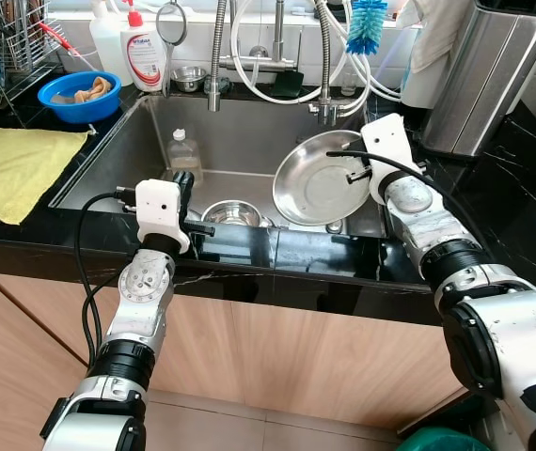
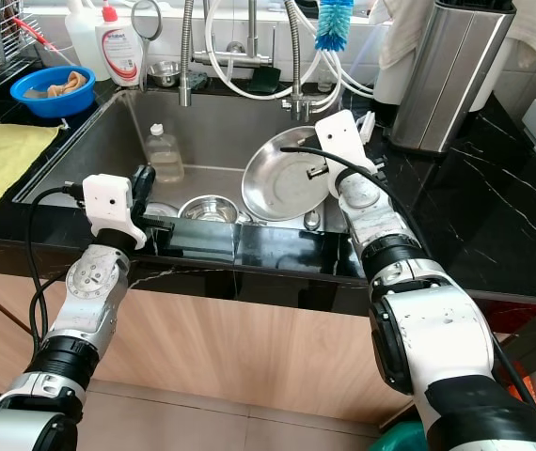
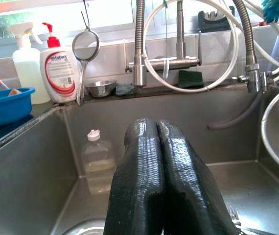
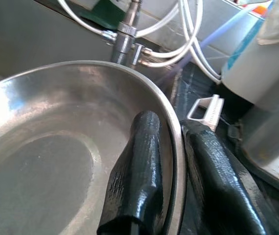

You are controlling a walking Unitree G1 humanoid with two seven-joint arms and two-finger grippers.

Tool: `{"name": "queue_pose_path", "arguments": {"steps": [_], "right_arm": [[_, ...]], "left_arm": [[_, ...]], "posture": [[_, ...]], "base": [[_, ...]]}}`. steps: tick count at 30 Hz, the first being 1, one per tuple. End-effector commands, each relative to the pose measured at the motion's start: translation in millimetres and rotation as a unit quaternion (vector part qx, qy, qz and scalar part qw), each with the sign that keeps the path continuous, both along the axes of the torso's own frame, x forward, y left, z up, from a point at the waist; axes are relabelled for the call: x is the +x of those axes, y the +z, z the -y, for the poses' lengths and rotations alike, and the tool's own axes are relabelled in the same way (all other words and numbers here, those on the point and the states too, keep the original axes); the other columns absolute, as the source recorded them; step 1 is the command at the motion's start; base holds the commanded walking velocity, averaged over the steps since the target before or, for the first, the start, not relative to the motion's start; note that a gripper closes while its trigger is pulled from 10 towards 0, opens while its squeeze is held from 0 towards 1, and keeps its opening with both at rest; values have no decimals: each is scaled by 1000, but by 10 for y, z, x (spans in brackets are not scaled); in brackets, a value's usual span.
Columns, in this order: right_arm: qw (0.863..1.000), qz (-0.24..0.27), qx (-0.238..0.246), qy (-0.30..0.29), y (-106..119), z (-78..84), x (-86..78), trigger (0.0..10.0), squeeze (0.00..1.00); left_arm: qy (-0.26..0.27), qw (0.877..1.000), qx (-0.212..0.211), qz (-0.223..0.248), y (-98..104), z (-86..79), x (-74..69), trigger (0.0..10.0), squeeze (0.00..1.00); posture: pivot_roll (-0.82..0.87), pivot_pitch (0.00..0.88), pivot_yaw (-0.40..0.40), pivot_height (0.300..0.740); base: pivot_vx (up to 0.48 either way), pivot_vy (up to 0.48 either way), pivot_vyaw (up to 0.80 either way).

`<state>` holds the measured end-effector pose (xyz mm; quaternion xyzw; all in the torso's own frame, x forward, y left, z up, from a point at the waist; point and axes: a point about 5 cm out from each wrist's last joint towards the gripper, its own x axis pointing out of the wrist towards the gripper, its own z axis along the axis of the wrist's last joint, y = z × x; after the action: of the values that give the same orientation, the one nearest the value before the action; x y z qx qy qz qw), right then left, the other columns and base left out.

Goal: Kitchen organization

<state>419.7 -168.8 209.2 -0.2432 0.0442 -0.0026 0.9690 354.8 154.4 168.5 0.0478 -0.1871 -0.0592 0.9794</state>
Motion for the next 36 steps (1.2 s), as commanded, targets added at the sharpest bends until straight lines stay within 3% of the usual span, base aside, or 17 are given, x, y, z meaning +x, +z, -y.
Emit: {"name": "queue_pose_path", "arguments": {"steps": [1,6,16,17,18,19,21,22,23,24,36], "right_arm": [[999,10,-29,-12,94,33,20,10000,0],[999,-13,-35,-23,-8,69,-1,10000,0],[999,-42,19,-21,-165,49,-34,10000,0],[999,-45,21,-20,-188,44,-39,10000,537],[998,-47,21,-19,-199,40,-42,10000,537],[998,-50,25,-18,-217,36,-47,10000,973],[998,-53,30,-18,-236,32,-51,10000,965],[998,-57,29,-17,-256,24,-56,10000,478],[998,-58,29,-16,-262,22,-58,10000,478],[998,-59,29,-16,-269,21,-60,10000,0],[996,-62,57,-17,-317,21,-75,10000,0]], "left_arm": [[-3,1000,1,3,21,19,-13,10000,0],[-6,1000,1,3,15,24,-33,10000,0],[-12,1000,3,-1,-8,42,-72,10000,0],[-12,1000,3,-2,-12,39,-78,10000,0],[-12,1000,3,-3,-14,36,-81,10000,0],[-11,1000,4,-3,-17,35,-84,10000,0],[-11,1000,4,-4,-19,32,-86,10000,0],[-11,1000,4,-5,-19,30,-87,10000,0],[-11,1000,5,-5,-19,31,-86,10000,0],[-12,1000,5,-6,-17,34,-86,10000,0],[-18,1000,6,-14,-37,69,-73,10000,0]], "posture": [[67,0,-23,740],[83,0,-28,740],[86,0,-22,740],[89,0,-23,740],[89,0,-23,740],[90,0,-23,740],[91,0,-23,740],[89,0,-22,740],[88,0,-21,740],[88,0,-20,740],[71,0,-14,740]], "base": [[0,0,0],[0,0,0],[0,0,0],[0,0,0],[0,0,0],[0,0,0],[0,0,0],[0,0,0],[0,0,0],[0,0,0],[0,0,0]]}}
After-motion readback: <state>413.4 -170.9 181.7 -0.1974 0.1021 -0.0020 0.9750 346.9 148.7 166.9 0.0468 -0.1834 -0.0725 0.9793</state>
